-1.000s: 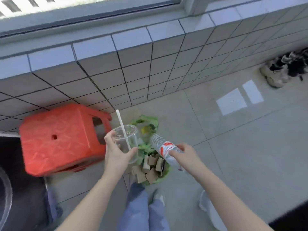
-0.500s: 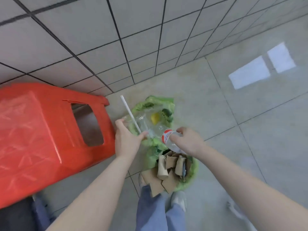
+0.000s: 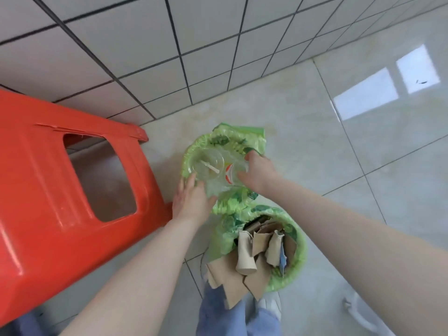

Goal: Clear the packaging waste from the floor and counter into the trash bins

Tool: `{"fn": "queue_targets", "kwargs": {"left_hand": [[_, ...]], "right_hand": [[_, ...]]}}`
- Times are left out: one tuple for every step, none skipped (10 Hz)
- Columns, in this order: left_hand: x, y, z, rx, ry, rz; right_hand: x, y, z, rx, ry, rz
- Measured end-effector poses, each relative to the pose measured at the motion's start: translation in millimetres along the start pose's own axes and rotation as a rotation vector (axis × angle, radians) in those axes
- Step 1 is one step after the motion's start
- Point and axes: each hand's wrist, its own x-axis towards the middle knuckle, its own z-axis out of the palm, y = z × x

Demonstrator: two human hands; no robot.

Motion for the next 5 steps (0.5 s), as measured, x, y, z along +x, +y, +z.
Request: {"fn": "queue_targets", "kwargs": {"left_hand": [[-10.4,-8.6,0.7,-0.018,0.019,0.033],[-19.5,-13.9,-7.6,-0.044,0.047,0.051],[-29.5,-14.2,-19.1,-0.074,0.040,0.032],[-40.9,-16.5,-26.5,-0.117,0.027,0.008],[-57.1,-13.5,-28.4,-0.162,0.052,0.016]], "right_hand": [[-4.0,0.1,7.9,0.012,-0.015,-0.010],[-11.4,3.7,9.4,0.006,-0.016,-0.025],[-24.0,9.6,1.3,0.006,0.004,-0.005],[-34.5,18.6,-5.5,0.003,0.052,-0.020],[-49.4,22.7,-12.5,-0.023,0.127,-0.075]]}}
